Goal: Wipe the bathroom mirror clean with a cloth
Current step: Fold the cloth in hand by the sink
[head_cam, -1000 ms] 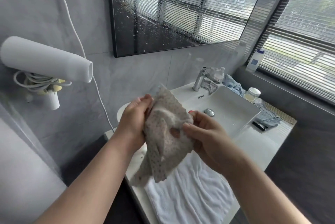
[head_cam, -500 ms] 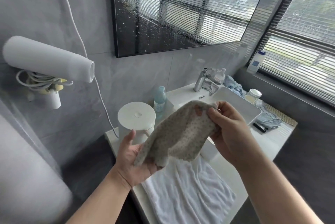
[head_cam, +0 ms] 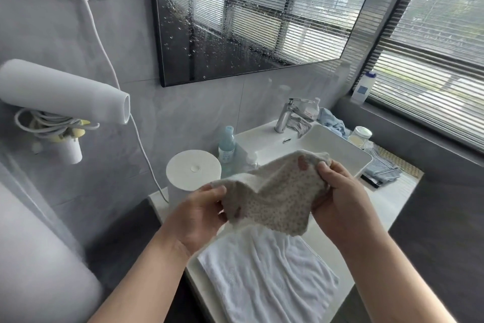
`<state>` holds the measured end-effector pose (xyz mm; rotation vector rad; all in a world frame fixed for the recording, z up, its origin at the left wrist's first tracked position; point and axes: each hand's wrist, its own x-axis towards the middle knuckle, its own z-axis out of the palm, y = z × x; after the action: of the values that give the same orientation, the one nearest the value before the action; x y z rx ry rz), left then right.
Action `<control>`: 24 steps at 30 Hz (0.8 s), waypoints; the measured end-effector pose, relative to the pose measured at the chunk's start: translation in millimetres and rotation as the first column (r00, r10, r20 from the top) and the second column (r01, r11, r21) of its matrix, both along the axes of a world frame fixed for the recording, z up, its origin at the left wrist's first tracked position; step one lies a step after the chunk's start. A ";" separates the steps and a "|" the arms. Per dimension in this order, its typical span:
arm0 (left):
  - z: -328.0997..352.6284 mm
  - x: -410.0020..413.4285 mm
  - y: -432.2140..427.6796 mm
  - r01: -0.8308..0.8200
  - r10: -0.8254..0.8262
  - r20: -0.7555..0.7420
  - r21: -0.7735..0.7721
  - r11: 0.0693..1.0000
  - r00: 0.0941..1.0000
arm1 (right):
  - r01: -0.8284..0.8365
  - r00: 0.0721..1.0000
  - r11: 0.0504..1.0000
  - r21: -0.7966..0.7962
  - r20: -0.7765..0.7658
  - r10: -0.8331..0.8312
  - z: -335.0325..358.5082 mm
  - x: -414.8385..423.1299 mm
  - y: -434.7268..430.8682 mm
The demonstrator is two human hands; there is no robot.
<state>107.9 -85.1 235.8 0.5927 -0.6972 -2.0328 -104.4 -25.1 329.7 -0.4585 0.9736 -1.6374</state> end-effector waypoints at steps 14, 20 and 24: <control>39.5 29.7 -26.3 -0.129 0.508 0.600 -0.560 0.818 0.618 | 0.143 0.626 0.983 0.115 -0.780 0.000 -4.0 -18.9 20.1; 96.0 38.2 -41.1 0.111 0.752 0.580 -0.809 0.578 0.313 | 0.186 0.163 0.979 0.084 -0.985 0.053 34.2 -26.0 5.9; 117.3 33.9 -53.9 0.125 0.646 0.684 -0.713 0.690 0.339 | 0.195 0.181 0.966 0.170 -0.974 0.135 56.2 -28.6 -5.0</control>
<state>141.8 -139.1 353.0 1.3125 -1.7566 -0.7524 -133.0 -30.1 385.9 -1.4518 2.1670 -1.0208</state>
